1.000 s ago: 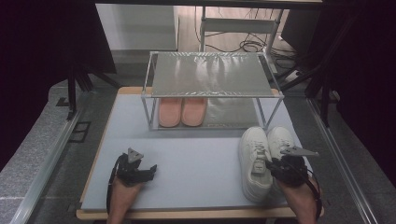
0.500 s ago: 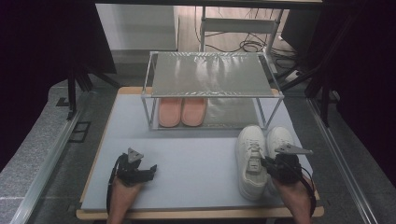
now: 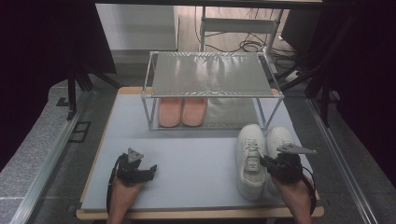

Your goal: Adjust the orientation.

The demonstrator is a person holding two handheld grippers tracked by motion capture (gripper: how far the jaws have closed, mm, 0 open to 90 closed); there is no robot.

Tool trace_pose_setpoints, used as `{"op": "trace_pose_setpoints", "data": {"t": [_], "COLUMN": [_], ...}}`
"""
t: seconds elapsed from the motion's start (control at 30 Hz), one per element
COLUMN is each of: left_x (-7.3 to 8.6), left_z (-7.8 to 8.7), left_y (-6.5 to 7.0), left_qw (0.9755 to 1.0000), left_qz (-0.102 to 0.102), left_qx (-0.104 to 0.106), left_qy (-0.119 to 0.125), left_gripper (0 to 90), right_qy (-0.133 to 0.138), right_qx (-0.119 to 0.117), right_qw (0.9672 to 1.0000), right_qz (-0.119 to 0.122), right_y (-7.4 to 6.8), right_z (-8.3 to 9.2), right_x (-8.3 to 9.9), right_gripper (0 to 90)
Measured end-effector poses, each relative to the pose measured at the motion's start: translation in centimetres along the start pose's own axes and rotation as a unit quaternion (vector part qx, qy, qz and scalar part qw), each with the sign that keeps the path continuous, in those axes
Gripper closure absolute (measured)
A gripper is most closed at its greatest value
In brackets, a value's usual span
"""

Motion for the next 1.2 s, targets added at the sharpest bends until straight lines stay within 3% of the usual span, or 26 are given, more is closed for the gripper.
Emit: {"op": "trace_pose_setpoints", "data": {"t": [0.17,0.27,0.37,0.5,0.63,0.7,0.83,1.13,1.2], "left_x": [0.0,0.0,0.0,0.0,0.0,0.0,0.0,0.0,0.0], "left_z": [0.0,0.0,0.0,0.0,0.0,0.0,0.0,0.0,0.0], "left_y": [0.0,0.0,0.0,0.0,0.0,0.0,0.0,0.0,0.0], "left_qw": [1.0000,1.0000,1.0000,1.0000,1.0000,1.0000,1.0000,1.0000,1.0000], "left_qz": [0.000,0.000,0.000,0.000,0.000,0.000,0.001,0.000,0.000], "left_qx": [0.000,0.000,0.000,0.000,0.000,0.000,0.000,0.000,0.000], "left_qy": [0.000,0.000,0.000,0.000,0.001,0.001,0.001,0.000,0.000], "left_gripper": [15.9,15.9,15.9,15.9,15.9,15.9,15.9,15.9,15.9], "right_qy": [-0.010,-0.024,-0.021,-0.005,0.000,-0.003,-0.018,-0.075,-0.076], "right_qx": [0.018,0.042,0.038,0.038,0.012,-0.003,-0.016,0.017,0.017], "right_qw": [0.9997,0.9987,0.9989,0.9988,0.9992,0.9990,0.9982,0.9945,0.9946], "right_qz": [0.010,0.017,0.018,0.031,0.039,0.044,0.055,0.072,0.069], "right_y": [0.2,0.8,1.1,0.4,-0.9,-1.6,-2.6,-2.8,-2.8], "right_z": [-0.1,-0.2,0.2,1.1,1.6,1.3,0.6,-2.2,-2.3], "right_x": [0.0,0.4,0.5,0.1,-0.4,-0.6,-0.3,0.4,0.2], "right_gripper": [81.4,79.1,76.4,75.5,72.3,73.4,88.8,90.0,90.0]}}
Point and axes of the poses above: each handheld gripper's, and its own axes: z roughly backward along the jaws, x roughly out of its underside, y roughly to its right, the point moved 2 cm from there along -z, roughly forward along the jaws, and after that the axes turned 1 degree about z, right-handed, at the moved point
